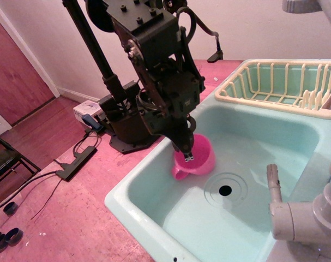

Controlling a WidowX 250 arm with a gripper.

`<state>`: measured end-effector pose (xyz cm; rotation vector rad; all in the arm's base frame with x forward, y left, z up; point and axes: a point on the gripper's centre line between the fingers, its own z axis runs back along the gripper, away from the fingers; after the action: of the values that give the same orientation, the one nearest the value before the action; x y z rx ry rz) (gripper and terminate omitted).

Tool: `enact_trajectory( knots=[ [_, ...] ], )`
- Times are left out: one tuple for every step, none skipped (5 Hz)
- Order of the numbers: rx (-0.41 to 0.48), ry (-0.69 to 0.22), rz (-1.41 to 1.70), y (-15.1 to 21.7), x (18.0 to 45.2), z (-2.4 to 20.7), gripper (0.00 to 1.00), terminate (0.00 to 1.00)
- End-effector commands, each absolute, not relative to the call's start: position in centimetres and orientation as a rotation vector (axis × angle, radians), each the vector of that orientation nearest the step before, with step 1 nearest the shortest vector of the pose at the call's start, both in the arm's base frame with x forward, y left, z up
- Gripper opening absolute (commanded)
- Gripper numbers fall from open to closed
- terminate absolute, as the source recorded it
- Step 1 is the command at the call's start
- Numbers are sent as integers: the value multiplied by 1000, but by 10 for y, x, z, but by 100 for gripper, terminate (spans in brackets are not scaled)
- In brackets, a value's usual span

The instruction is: Flip cup upright

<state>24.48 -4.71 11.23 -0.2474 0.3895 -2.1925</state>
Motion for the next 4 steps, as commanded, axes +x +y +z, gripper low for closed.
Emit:
enact_trajectory(
  knots=[
    [-156, 350, -2130, -36, 253, 121, 0, 0],
    [-83, 334, -2060, -19, 267, 132, 100, 0],
    [-14, 320, -1994, -10, 273, 144, 100, 0],
    [27, 349, -2023, 3, 283, 175, 100, 0]
  ],
)
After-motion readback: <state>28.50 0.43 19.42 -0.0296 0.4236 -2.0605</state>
